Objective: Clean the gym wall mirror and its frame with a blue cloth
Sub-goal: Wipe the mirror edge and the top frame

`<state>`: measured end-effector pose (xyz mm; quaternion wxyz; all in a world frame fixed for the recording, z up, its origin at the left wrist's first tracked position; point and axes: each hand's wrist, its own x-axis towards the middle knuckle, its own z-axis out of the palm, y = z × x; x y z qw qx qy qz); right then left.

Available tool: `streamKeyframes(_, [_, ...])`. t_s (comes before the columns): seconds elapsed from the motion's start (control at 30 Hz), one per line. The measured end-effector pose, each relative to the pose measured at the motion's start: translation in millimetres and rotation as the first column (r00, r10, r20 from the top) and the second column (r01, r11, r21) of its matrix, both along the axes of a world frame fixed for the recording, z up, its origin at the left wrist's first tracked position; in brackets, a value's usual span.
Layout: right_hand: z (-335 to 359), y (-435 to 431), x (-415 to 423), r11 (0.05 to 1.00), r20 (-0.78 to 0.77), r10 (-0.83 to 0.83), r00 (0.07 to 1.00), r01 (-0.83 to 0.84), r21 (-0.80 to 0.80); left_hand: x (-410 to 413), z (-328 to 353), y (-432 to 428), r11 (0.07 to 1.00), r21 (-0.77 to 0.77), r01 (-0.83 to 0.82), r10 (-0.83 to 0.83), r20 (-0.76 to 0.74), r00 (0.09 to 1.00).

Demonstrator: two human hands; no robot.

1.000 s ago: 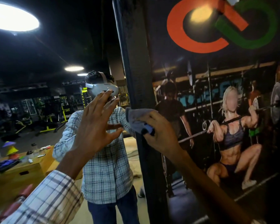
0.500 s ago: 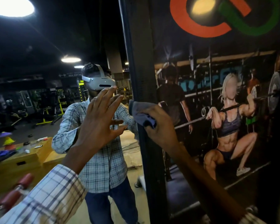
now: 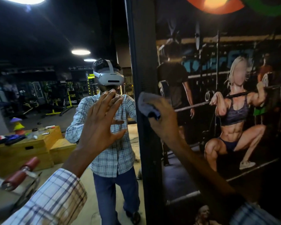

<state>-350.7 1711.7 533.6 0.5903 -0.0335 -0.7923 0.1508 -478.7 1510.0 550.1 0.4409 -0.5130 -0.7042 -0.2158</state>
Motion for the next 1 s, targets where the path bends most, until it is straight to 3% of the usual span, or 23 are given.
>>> streamKeyframes(0.07, [-11,1,1,0.989,0.104,-0.003,0.995,-0.013,0.149,1,-7,0,1.0,0.005,-0.007,0.007,0.0,1.0])
streamKeyframes(0.2, [-25,10,4,0.999,-0.092,0.028,0.995,-0.032,-0.043,4,-25,1,0.999,0.025,-0.031,0.031,0.024,0.999])
streamKeyframes(0.33, [-44,6,-2,0.986,0.048,0.042,0.998,-0.049,0.158,4,-44,5,0.998,0.048,-0.036,0.035,0.025,0.999])
streamKeyframes(0.47, [-56,9,-3,0.995,-0.2,0.041,0.979,-0.057,-0.076,5,-62,5,0.997,0.068,-0.037,0.036,0.027,0.999])
streamKeyframes(0.6, [-87,0,-11,0.986,0.026,0.035,0.999,-0.039,0.161,4,-86,7,0.996,0.079,-0.037,0.036,0.01,0.999])
streamKeyframes(0.73, [-107,7,-6,0.999,-0.208,0.037,0.977,-0.034,0.018,-1,-116,7,0.996,0.084,-0.042,0.042,-0.005,0.999])
streamKeyframes(0.87, [-138,6,-9,0.991,-0.126,0.084,0.989,-0.07,0.112,-8,-152,9,0.993,0.102,-0.064,0.066,-0.016,0.998])
streamKeyframes(1.0, [-171,9,-13,0.999,-0.26,0.027,0.965,-0.018,0.036,-17,-188,12,0.988,0.12,-0.094,0.098,-0.031,0.995])
